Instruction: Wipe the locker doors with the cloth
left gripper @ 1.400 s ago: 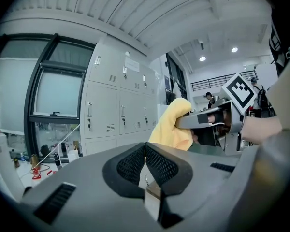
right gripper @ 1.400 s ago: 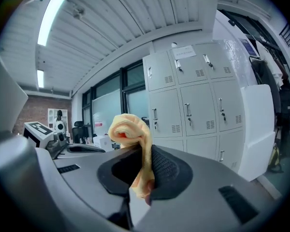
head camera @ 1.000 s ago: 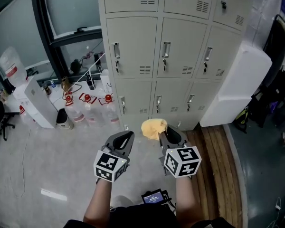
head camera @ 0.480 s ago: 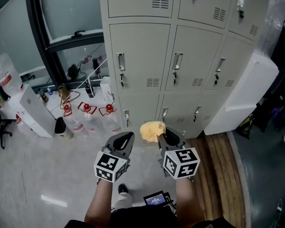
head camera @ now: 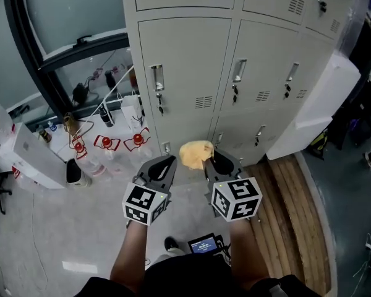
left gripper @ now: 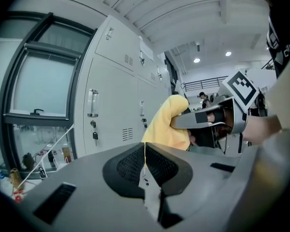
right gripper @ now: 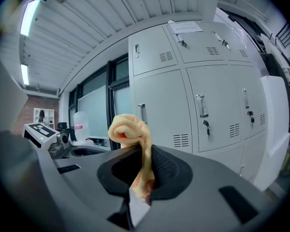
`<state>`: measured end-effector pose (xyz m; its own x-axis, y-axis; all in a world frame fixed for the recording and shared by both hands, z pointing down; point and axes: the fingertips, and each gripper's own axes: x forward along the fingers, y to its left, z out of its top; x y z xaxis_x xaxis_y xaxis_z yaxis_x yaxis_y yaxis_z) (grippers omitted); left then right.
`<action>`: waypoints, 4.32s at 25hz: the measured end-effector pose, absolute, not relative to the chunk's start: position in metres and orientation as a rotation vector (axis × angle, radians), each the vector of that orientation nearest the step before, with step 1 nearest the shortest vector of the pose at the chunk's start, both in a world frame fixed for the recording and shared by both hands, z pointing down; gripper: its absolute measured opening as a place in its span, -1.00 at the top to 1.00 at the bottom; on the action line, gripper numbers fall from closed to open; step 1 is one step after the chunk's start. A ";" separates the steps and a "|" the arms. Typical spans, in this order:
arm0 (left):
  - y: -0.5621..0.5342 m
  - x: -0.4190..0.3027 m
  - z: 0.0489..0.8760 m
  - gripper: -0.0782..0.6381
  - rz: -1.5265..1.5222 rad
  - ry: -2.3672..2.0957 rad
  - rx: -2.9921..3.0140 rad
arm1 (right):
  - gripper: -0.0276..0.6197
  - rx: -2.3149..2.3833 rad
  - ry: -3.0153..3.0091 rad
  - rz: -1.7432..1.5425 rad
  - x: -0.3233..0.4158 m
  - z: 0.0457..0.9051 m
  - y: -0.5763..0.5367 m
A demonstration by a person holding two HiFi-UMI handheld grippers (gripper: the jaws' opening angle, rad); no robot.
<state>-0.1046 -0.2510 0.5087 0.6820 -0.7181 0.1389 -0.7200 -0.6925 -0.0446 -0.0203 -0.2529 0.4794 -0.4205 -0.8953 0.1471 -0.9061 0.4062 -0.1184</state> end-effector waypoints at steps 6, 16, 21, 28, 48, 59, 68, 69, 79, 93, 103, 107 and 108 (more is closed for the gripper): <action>-0.269 -0.096 0.509 0.72 0.223 -1.235 2.860 | 0.71 1.623 -2.597 0.270 -0.019 0.475 -0.276; -0.287 -0.069 0.497 0.72 0.152 -1.358 2.808 | 0.71 1.474 -2.644 0.198 -0.001 0.463 -0.301; -0.297 -0.071 0.494 0.72 0.161 -1.385 2.809 | 0.71 1.460 -2.668 0.203 -0.002 0.463 -0.311; -0.309 -0.074 0.490 0.72 0.163 -1.401 2.812 | 0.71 1.439 -2.690 0.212 -0.009 0.464 -0.322; -0.349 -0.070 0.354 0.53 0.090 -1.350 3.032 | 0.71 1.351 -2.890 0.215 -0.032 0.337 -0.358; -0.392 -0.071 0.257 0.70 0.143 -1.259 3.075 | 0.71 1.371 -2.826 -0.026 -0.046 0.232 -0.394; -0.407 -0.075 0.157 0.70 0.248 -1.401 3.108 | 0.71 1.330 -2.856 -0.221 -0.060 0.127 -0.413; -0.407 -0.075 0.142 0.70 0.221 -1.417 3.112 | 0.71 1.335 -2.867 -0.241 -0.060 0.111 -0.413; -0.407 -0.081 0.019 0.70 0.033 -1.582 3.183 | 0.71 1.402 -2.905 -0.483 -0.064 -0.010 -0.404; -0.410 -0.078 -0.068 0.71 -0.012 -1.797 3.208 | 0.71 1.334 -3.000 -0.666 -0.059 -0.097 -0.404; -0.420 -0.122 -0.142 0.71 -0.063 -1.898 3.293 | 0.71 1.347 -3.081 -0.812 -0.104 -0.167 -0.416; -0.430 -0.144 -0.169 0.71 -0.102 -1.908 3.335 | 0.71 1.393 -3.102 -0.872 -0.124 -0.194 -0.424; -0.433 -0.147 -0.174 0.71 -0.118 -1.901 3.345 | 0.71 1.406 -3.105 -0.885 -0.127 -0.200 -0.426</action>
